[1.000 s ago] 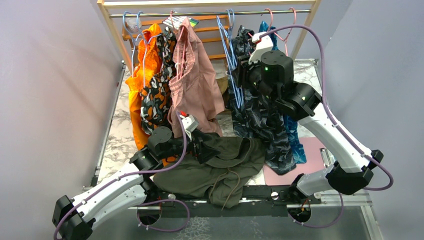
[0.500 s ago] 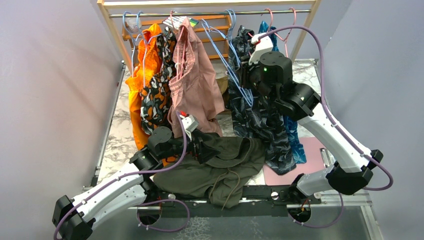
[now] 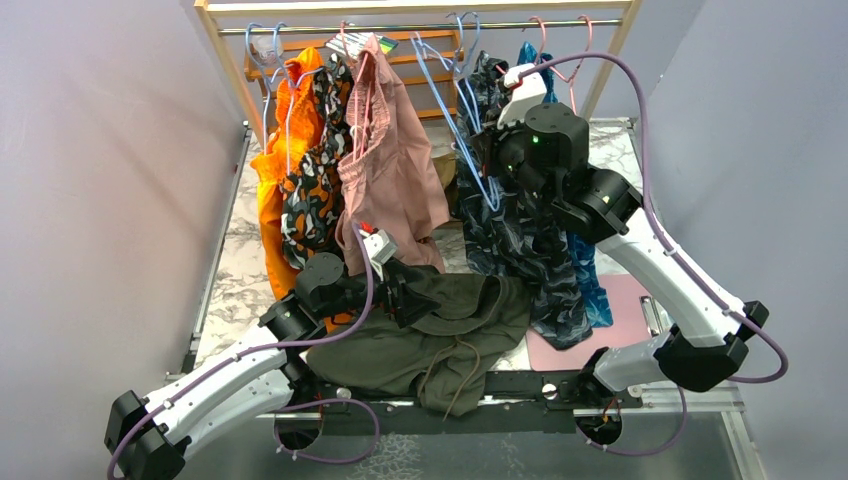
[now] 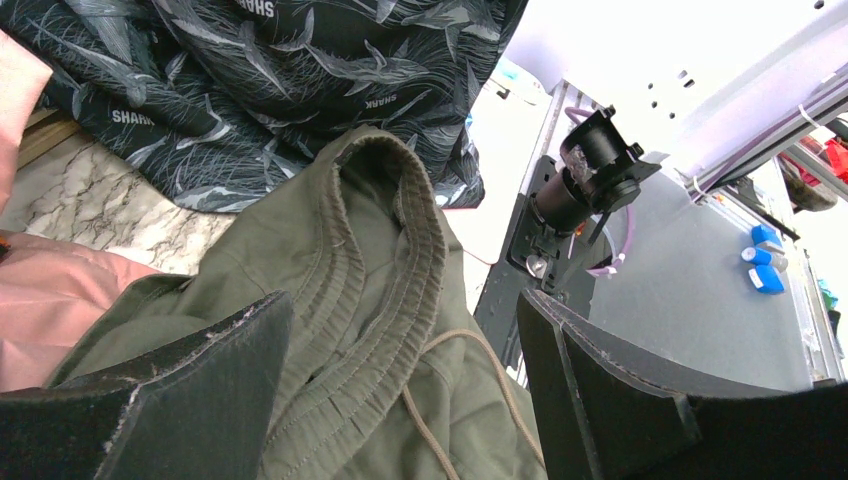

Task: Place the shorts on the hanger
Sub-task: Pick up the hanger from the clothesline.

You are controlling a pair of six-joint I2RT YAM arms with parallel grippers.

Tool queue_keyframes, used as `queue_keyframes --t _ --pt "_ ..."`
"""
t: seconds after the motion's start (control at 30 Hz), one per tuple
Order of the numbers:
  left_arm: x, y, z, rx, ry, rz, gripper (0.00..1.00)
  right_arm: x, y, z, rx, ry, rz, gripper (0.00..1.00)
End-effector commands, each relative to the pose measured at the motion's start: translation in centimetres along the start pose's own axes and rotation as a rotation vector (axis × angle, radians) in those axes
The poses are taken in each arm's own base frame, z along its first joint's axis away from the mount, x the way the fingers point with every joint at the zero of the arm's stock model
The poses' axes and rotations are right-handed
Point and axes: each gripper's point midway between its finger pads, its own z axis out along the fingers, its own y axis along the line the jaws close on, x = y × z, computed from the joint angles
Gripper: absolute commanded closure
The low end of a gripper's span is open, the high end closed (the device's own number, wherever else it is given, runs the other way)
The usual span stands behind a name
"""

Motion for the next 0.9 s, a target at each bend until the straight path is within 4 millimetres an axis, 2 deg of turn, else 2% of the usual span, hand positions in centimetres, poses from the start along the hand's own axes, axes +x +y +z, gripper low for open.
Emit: queue_keyframes --t 0.0,0.33,0.5,0.6,0.87 --pt "0.1 -0.4 -0.1 0.026 -0.001 0.004 0.16 -2.9 1.0 -0.8 -0.072 -0.100 0.043 0.99" --pt "0.1 -0.3 0.0 0.025 0.001 0.005 0.16 -1.2 3.0 0.0 -0.167 -0.038 0.035 0.98" --pt "0.2 -0.2 0.0 0.023 0.006 0.002 0.16 -0.7 3.0 -0.1 -0.168 -0.018 0.035 0.72" --pt "0.3 -0.2 0.0 0.024 0.007 0.002 0.16 -0.9 2.9 -0.5 -0.166 -0.018 0.035 0.61" --pt "0.4 -0.2 0.1 0.024 0.014 -0.002 0.16 -3.4 1.8 -2.9 -0.153 -0.083 0.039 0.49"
